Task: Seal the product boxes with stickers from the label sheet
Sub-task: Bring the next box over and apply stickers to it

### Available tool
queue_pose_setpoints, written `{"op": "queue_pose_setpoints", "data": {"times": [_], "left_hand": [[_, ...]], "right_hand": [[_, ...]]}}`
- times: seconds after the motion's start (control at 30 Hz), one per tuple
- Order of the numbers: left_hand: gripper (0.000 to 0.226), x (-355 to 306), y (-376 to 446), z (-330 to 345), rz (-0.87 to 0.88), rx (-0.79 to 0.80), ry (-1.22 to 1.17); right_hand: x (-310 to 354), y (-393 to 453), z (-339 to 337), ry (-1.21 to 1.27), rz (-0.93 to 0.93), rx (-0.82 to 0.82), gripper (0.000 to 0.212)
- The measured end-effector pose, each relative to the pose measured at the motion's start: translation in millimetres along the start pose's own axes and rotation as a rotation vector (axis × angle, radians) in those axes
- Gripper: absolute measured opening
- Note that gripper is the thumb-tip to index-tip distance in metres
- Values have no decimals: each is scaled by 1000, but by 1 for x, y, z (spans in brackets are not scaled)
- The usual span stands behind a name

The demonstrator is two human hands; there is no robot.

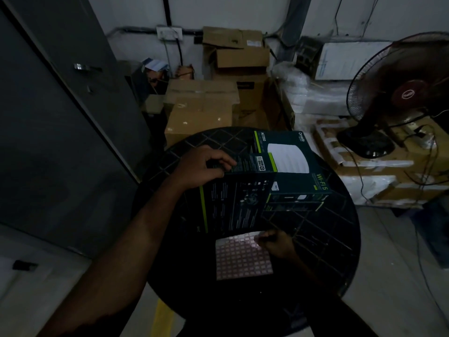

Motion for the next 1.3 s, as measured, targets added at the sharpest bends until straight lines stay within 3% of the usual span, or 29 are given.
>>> {"op": "queue_pose_setpoints", "data": {"times": [0.1, 0.2, 0.4, 0.53, 0.63, 0.83, 1.07, 1.3], "left_hand": [[46, -1, -2, -1, 22, 8, 6], [50, -2, -2, -3, 31, 11, -4], [39, 0, -4, -13, 80, -21, -61], [38, 3, -6, -11, 92, -1, -11], [39, 2, -5, -9, 104, -7, 83], [22, -1, -7, -6, 180, -48, 97], [21, 1, -7, -5, 179, -47, 72], [22, 6, -3, -5, 156, -43, 87]], "right_hand": [[6, -1, -16, 20, -55, -96, 34], [41, -13, -45, 107, -156, -162, 22], [164, -70, -104, 271, -579, -9, 17], [221, -88, -150, 125, -704, -122, 15], [249, -85, -171, -126, -775, -270, 12], [278, -77, -165, -475, -845, -274, 12], [298, -89, -152, -571, -992, -338, 9], [306, -92, -151, -595, -980, -419, 13]]}}
Point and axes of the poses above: each hand's wrist, its own y-axis towards the middle knuckle, its own z-axis out of the palm, x = y × z, the point moved 10 cm from there along y, towards the middle knuckle, and after that the axes turned 13 degrees about -y, right-handed, at the moved point
